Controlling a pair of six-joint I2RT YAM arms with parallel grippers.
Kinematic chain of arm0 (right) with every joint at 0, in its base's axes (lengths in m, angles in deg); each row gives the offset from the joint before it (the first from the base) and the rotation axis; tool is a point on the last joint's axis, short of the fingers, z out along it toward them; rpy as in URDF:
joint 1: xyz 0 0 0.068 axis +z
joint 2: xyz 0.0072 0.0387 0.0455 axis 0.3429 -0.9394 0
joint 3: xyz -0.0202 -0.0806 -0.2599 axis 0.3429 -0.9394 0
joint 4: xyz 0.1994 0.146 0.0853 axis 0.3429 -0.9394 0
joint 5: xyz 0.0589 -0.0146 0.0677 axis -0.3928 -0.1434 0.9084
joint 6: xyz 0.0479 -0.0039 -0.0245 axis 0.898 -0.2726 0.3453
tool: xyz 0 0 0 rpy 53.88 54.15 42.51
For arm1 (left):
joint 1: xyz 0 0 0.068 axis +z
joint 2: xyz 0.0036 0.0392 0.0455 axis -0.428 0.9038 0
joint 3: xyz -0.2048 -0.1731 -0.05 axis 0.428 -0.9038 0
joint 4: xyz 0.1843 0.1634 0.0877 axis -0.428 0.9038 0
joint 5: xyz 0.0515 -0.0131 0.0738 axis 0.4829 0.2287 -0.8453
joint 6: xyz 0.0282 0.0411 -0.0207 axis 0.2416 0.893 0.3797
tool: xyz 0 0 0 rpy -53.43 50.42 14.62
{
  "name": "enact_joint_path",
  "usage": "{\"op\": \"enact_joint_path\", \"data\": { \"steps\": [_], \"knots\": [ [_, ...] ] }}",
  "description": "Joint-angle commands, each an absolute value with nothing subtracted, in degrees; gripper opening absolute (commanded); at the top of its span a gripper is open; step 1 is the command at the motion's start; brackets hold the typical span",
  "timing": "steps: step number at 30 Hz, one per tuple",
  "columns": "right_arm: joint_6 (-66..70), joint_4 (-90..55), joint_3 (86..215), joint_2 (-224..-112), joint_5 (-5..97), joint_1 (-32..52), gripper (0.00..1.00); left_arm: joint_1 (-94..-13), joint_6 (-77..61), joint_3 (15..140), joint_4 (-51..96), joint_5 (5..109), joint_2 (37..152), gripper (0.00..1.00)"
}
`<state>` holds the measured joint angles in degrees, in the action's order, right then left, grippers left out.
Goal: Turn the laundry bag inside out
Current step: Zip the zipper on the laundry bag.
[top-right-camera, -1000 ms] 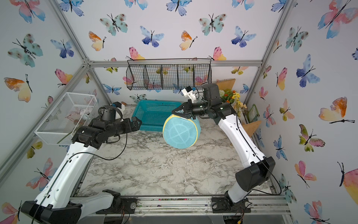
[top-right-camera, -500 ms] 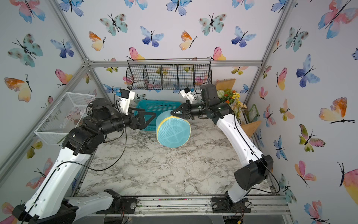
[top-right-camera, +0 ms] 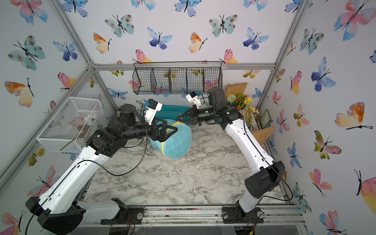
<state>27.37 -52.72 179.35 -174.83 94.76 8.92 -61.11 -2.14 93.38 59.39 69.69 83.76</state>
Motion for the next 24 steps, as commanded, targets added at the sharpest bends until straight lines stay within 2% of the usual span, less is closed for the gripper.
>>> {"op": "enact_joint_path", "data": {
  "steps": [1,3,6,7,12,19,24],
  "knots": [
    [27.88,-51.41,181.44,-175.71,96.74,9.39,0.01,-62.74,0.17,94.03,59.03,70.46,85.41,0.93],
    [27.97,-51.43,181.91,-175.94,96.74,9.39,0.01,-63.46,0.48,94.41,59.11,70.64,86.5,0.81],
    [28.06,-51.57,182.97,-176.4,96.83,9.39,0.01,-64.59,1.8,95.03,60.86,69.67,88.01,0.54],
    [28.19,-51.56,183.29,-176.5,96.83,9.39,0.01,-64.96,2.25,95.04,61.33,68.96,88.33,0.49],
    [28.47,-51.49,183.62,-176.44,97.33,9.39,0.01,-65.33,2.75,95.27,61.44,65.66,89.26,0.4],
    [28.24,-51.11,184.29,-176.59,96.75,9.39,0.02,-65.53,3.58,97.26,63.94,60.25,90.16,0.04],
    [27.14,-51.43,186.01,-177.47,94.11,8.22,0.01,-65.77,5.04,97.64,68.12,59.09,89.07,0.0]
  ]
}}
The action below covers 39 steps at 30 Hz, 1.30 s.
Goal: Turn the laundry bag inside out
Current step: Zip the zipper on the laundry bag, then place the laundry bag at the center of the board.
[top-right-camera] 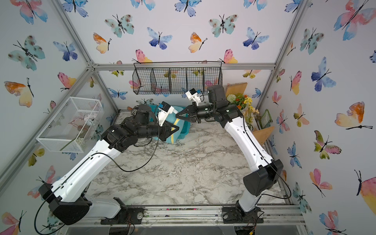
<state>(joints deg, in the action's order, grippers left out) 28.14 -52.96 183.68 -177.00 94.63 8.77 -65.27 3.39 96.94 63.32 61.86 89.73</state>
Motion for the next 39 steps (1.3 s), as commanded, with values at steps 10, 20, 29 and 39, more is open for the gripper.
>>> {"op": "enact_joint_path", "data": {
  "steps": [10,20,29,39],
  "knots": [
    [27.33,-48.93,186.91,-178.59,90.4,4.17,0.01,-67.44,6.44,97.02,77.4,61.54,86.28,0.0],
    [35.27,-35.24,180.43,-174.86,95.27,2.71,0.59,-66.94,1.95,95.36,70.06,69.21,84.54,0.0],
    [48.09,-18.7,161.11,-162.43,88.84,-12.99,0.7,-50.56,-32.32,68.78,29.46,103.87,76.24,0.0],
    [46.77,-20.65,156.42,-160.54,88.59,-13.46,0.69,-45.99,-91.51,35.1,-65.98,102.01,90.93,0.0]
  ]
}}
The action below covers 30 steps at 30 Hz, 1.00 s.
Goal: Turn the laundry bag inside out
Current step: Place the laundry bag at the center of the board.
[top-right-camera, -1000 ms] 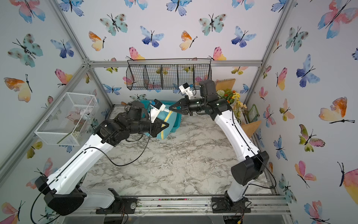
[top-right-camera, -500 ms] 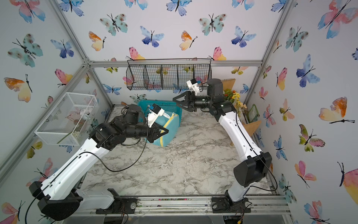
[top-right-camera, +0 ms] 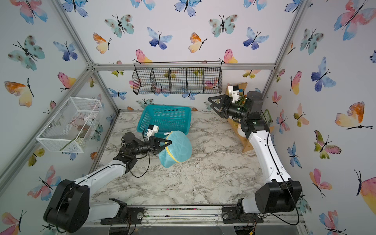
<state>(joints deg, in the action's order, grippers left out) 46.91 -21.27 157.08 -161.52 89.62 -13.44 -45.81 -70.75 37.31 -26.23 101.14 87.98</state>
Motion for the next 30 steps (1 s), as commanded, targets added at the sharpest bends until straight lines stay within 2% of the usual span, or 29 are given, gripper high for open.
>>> {"op": "enact_joint_path", "data": {
  "steps": [1,6,11,12,16,18,20,27,28,30],
  "knots": [
    [46.69,-20.8,156.18,-160.36,88.56,-13.46,0.68,-46.07,-93.49,33.99,-70.37,100.75,93.16,0.0],
    [46.16,-22.0,155.71,-159.97,88.88,-13.46,0.68,-47.88,-90.68,32.0,-73.42,100.3,99.65,0.0],
    [45.85,-22.94,155.84,-159.72,89.14,-13.46,0.68,-51.14,-89.13,35.68,-72.27,103.6,104.05,0.0],
    [45.73,-23.2,155.92,-159.72,89.2,-13.46,0.68,-51.55,-88.1,35.57,-70.94,103.95,104.47,0.03],
    [45.63,-23.22,155.92,-159.81,89.43,-13.46,0.68,-52.31,-76.89,33.79,-56.1,105.58,104.88,0.19],
    [45.54,-23.29,155.93,-159.81,89.53,-13.46,0.68,-52.6,-70.62,34.42,-48.22,106.3,105.05,0.22],
    [45.69,-22.91,155.55,-159.81,89.53,-13.46,0.68,-53.26,-65.71,36.69,-42.72,106.98,107.35,0.22],
    [46.16,-22.19,155.99,-159.9,89.75,-13.46,0.69,-54.44,-64.24,41.7,-41.33,109.83,116.37,0.19],
    [46.16,-22.19,156.03,-159.77,89.74,-13.46,0.69,-54.44,-61.23,42.23,-37.07,110.05,115.72,0.2],
    [46.07,-22.31,155.96,-159.49,89.83,-13.46,0.69,-54.43,-49.24,44.49,-19.31,109.7,112.41,0.21]
  ]
}}
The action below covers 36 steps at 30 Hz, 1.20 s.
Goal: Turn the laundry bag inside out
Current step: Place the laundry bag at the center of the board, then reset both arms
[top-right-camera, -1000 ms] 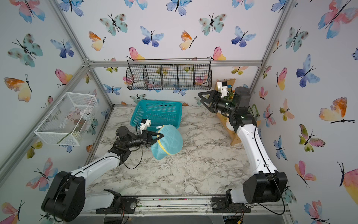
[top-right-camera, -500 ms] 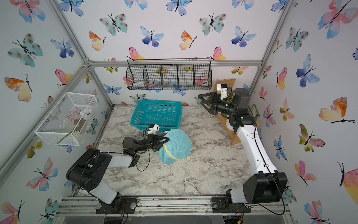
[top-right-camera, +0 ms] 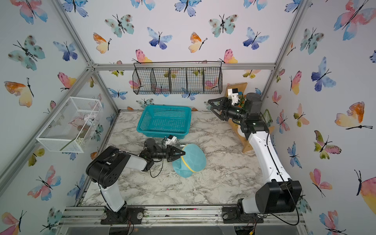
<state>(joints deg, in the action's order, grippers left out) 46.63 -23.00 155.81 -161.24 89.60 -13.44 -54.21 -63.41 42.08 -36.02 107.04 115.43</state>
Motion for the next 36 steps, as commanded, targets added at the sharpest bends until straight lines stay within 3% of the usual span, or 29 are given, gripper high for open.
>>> {"op": "enact_joint_path", "data": {
  "steps": [1,4,7,12,13,19,23,26,31,33,36],
  "knots": [
    [46.06,-22.36,155.85,-159.33,89.84,-13.46,0.69,-54.3,-40.12,47.01,-6.64,108.54,110.43,0.23],
    [45.83,-22.37,155.44,-158.93,89.97,-13.46,0.69,-53.95,-20.95,54.7,24.9,104.86,107.18,0.34],
    [45.63,-22.24,155.2,-158.93,90.11,-13.46,0.69,-53.04,-12.98,57.74,38.03,102.13,104.17,0.6],
    [45.54,-21.89,155.73,-159.26,90.21,-13.46,0.7,-52.94,-8.87,61.73,48.67,96.81,99.16,0.89],
    [45.31,-21.99,155.91,-159.37,90.15,-13.46,0.7,-52.83,-8.3,62.69,50.59,95.51,98.17,0.99],
    [36.4,-32.3,159.85,-159.87,85.81,-13.46,0.7,-51.81,-4.73,73.11,65.41,81.62,90.44,0.99],
    [21.42,-50.01,165.85,-160.69,71.55,-13.46,0.73,-51.28,-3.44,81.91,70.61,62.07,83.72,0.99],
    [15.77,-50.9,161.51,-156.62,57.65,-13.46,0.76,-50.93,-3.39,81.3,64.69,43.24,77.95,0.99],
    [5.12,-32.13,138.11,-142.73,39.63,-13.46,0.85,-50.61,-3.53,65.48,45.28,10.08,67.52,0.99],
    [1.03,-23.26,127.98,-137.73,34.18,-13.46,0.98,-50.44,0.39,55.86,33.57,4.74,63.12,0.99],
    [-4.41,-14.68,115.97,-132.85,27.13,-13.46,0.98,-50.07,6.83,42.19,17.02,0.18,58.54,0.99]
  ]
}}
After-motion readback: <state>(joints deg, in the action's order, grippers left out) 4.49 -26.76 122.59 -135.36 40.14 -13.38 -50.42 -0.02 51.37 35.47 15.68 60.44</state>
